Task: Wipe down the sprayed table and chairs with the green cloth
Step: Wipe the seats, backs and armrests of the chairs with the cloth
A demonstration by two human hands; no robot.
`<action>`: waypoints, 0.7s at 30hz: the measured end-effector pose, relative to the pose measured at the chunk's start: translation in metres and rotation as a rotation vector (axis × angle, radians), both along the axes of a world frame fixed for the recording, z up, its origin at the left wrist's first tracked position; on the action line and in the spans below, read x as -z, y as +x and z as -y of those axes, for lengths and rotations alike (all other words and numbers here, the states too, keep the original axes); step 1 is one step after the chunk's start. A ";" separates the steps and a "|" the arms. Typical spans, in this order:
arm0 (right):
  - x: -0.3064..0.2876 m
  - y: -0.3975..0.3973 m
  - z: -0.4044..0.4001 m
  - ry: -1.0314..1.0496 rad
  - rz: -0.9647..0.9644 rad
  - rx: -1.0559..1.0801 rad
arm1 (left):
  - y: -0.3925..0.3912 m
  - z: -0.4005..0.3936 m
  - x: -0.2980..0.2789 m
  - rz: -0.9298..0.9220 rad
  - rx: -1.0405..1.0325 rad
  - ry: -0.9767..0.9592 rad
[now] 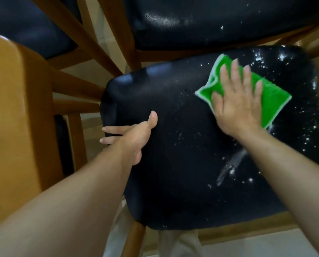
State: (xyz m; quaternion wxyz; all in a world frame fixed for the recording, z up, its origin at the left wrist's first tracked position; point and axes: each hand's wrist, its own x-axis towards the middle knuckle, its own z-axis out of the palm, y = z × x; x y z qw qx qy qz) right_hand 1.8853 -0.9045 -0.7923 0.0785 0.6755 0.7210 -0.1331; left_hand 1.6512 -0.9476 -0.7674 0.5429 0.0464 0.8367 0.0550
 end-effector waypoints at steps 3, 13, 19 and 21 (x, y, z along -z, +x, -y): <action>-0.001 -0.032 0.008 0.022 0.004 0.199 | 0.004 -0.001 -0.004 -0.045 0.022 -0.020; -0.015 -0.040 0.177 -0.158 -0.067 -0.667 | 0.009 -0.006 -0.009 -0.135 0.087 -0.113; -0.007 -0.042 0.053 0.008 -0.091 -0.357 | 0.010 -0.002 0.000 -0.149 0.092 -0.101; -0.006 -0.059 0.012 0.008 -0.090 -0.125 | 0.010 -0.001 0.001 -0.169 0.093 -0.095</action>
